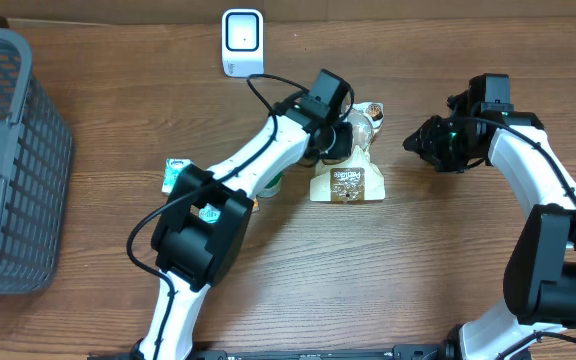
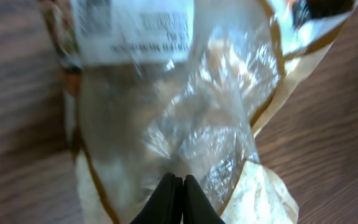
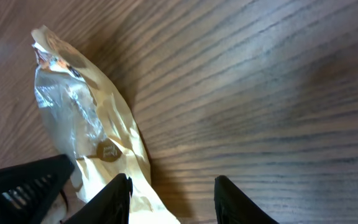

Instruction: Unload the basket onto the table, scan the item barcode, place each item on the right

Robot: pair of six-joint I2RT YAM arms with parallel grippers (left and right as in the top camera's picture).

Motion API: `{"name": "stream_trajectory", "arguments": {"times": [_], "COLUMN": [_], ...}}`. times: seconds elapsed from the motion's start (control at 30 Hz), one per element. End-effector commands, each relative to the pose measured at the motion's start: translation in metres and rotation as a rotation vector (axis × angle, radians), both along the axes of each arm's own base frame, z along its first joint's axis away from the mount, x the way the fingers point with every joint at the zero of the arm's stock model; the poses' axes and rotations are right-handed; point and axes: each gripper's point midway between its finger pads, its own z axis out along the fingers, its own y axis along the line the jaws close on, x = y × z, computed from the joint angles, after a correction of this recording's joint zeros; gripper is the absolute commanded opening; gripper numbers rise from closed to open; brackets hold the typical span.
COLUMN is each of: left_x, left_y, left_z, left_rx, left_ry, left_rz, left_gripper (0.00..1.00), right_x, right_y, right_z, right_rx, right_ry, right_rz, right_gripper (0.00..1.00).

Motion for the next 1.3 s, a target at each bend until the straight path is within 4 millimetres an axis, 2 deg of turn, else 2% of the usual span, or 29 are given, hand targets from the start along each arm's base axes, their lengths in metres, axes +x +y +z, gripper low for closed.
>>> {"name": "stream_trajectory", "arguments": {"times": [0.0, 0.17, 0.23, 0.5, 0.63, 0.73, 0.8, 1.0, 1.13, 1.27], "left_x": [-0.014, -0.032, -0.042, -0.090, -0.104, -0.105, -0.104, -0.097, -0.093, -0.090], "left_y": [0.004, 0.013, 0.017, 0.023, 0.024, 0.024, 0.025, 0.031, 0.033, 0.031], "left_z": [-0.029, -0.069, -0.077, -0.075, -0.071, -0.071, -0.071, -0.070, -0.070, -0.070], "left_rx": [0.028, 0.072, 0.080, 0.092, 0.087, 0.085, 0.083, 0.059, 0.052, 0.042], "left_ry": [0.106, 0.253, 0.316, 0.520, 0.571, 0.564, 0.562, 0.562, 0.551, 0.539], "left_rz": [0.055, 0.148, 0.163, 0.087, 0.030, -0.005, -0.004, 0.000, -0.004, -0.012], "left_gripper": [0.04, 0.04, 0.04, 0.04, 0.04, 0.04, 0.04, 0.04, 0.04, 0.05], "right_x": [0.003, -0.003, -0.006, -0.016, -0.017, -0.017, -0.017, -0.020, -0.031, -0.040], "right_y": [0.002, 0.004, 0.007, 0.036, 0.055, 0.066, 0.069, 0.073, 0.082, 0.090], "right_z": [0.016, 0.014, 0.014, 0.023, 0.019, 0.009, -0.001, -0.021, -0.027, -0.043], "right_rx": [-0.002, -0.003, 0.006, 0.112, 0.073, 0.054, 0.044, 0.096, 0.174, 0.211], "right_ry": [-0.038, -0.018, -0.016, -0.039, -0.077, -0.091, -0.095, -0.112, -0.132, -0.088], "right_rz": [0.021, 0.041, 0.070, 0.212, 0.338, 0.412, 0.468, 0.585, 0.685, 0.717], "right_gripper": [0.41, 0.41, 0.41, 0.42, 0.59, 0.71, 0.74, 0.77, 0.77, 0.77]}}
